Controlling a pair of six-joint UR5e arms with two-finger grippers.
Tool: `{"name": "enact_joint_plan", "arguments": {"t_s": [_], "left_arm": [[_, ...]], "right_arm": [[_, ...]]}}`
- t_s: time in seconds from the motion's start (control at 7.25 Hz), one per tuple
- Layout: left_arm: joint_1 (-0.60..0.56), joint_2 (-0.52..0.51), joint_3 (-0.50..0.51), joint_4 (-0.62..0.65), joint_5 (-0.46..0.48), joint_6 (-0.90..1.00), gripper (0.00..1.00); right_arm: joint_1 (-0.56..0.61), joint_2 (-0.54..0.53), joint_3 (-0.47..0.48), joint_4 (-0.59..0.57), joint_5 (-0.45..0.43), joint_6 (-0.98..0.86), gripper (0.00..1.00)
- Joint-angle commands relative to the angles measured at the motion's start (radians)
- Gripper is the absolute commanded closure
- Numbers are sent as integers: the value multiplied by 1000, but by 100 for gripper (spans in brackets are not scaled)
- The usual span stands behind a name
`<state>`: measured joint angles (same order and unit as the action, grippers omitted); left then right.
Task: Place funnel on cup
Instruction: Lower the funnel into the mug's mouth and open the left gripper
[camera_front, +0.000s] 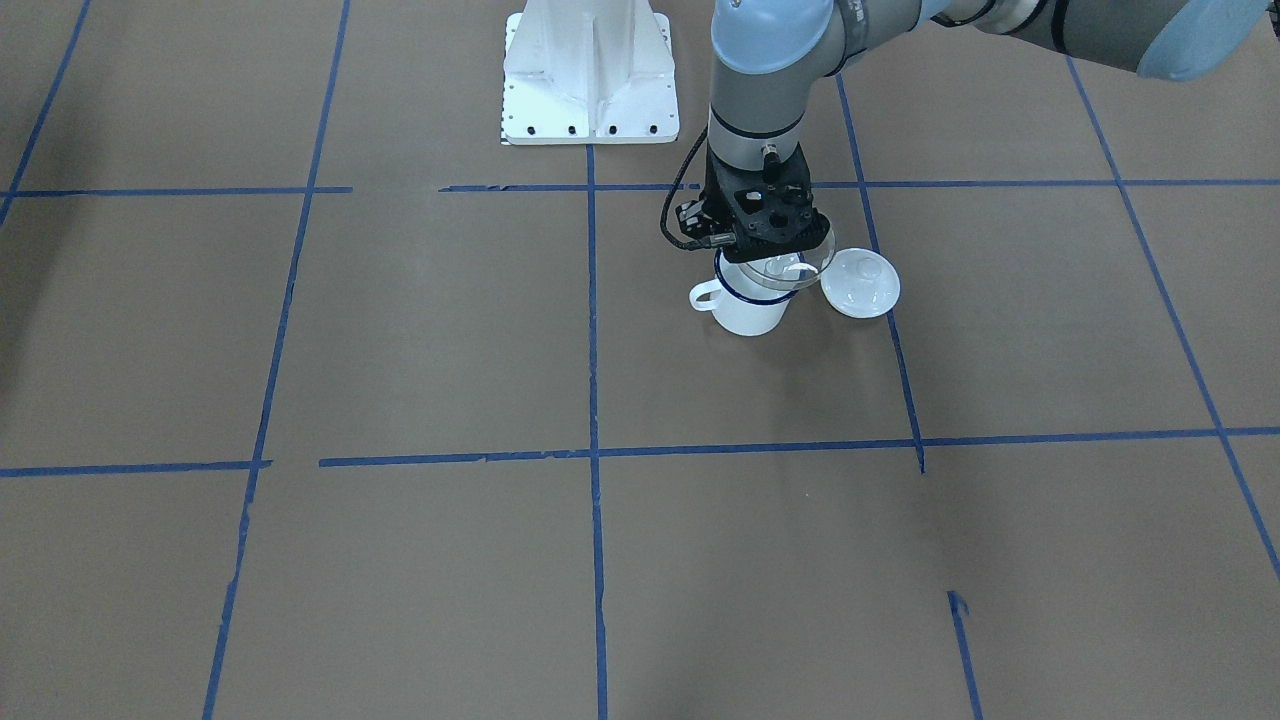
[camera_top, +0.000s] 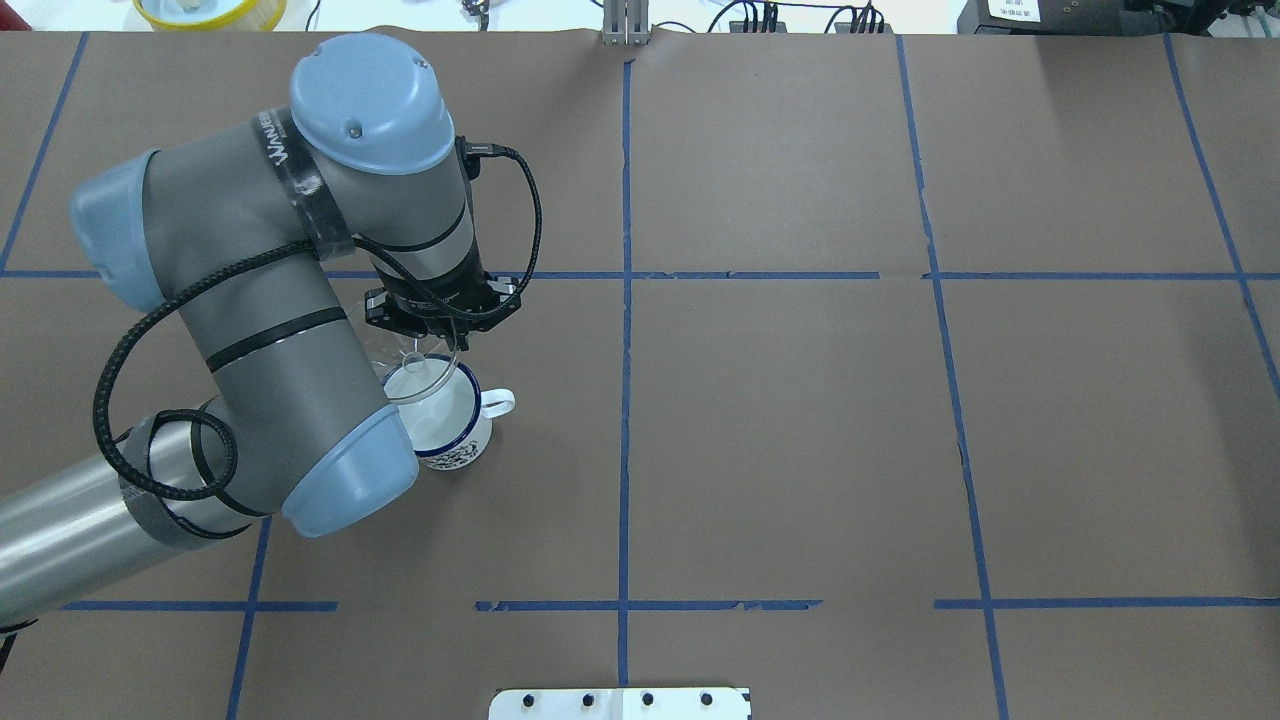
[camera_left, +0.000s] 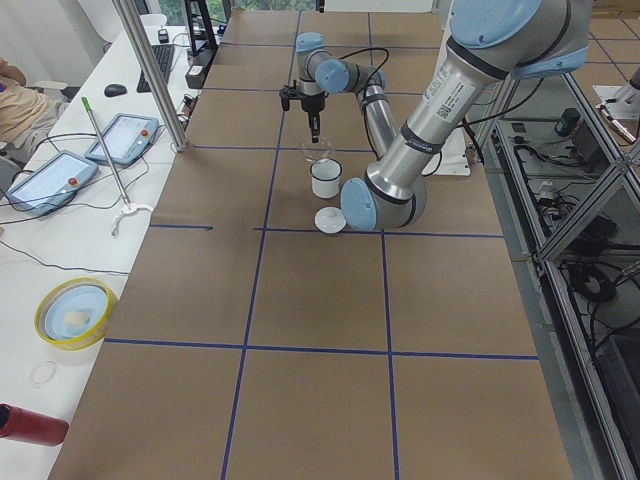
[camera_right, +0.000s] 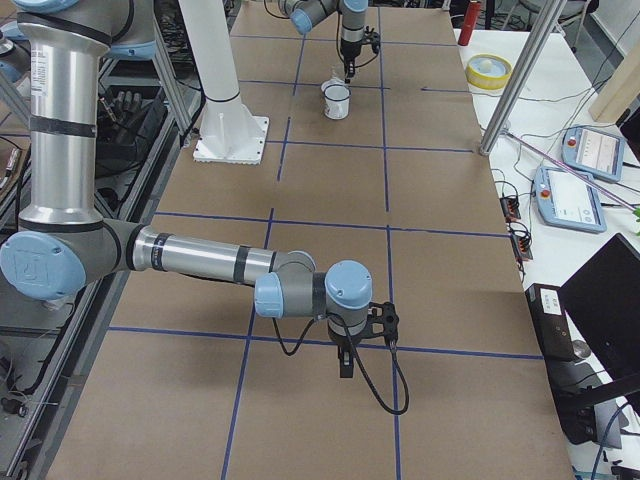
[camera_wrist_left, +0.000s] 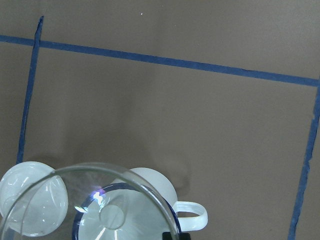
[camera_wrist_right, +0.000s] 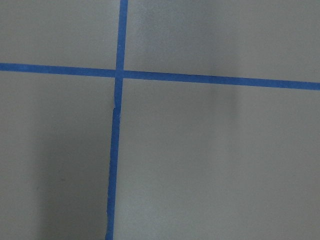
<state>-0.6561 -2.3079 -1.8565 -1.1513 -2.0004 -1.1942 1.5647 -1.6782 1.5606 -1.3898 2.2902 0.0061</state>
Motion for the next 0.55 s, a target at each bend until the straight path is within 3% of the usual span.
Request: {"name": "enact_joint_plan", "arguments": {"t_s": [0.0, 0.14, 0.41], "left_arm": [[36, 25, 16, -48, -6, -7, 100], [61, 77, 19, -126, -1, -10, 100], [62, 97, 25, -153, 0, -10, 100]], "right_arm": [[0, 0, -1, 0, 0, 0, 0], [0, 0, -1, 0, 0, 0, 0], [0, 0, -1, 0, 0, 0, 0]]}}
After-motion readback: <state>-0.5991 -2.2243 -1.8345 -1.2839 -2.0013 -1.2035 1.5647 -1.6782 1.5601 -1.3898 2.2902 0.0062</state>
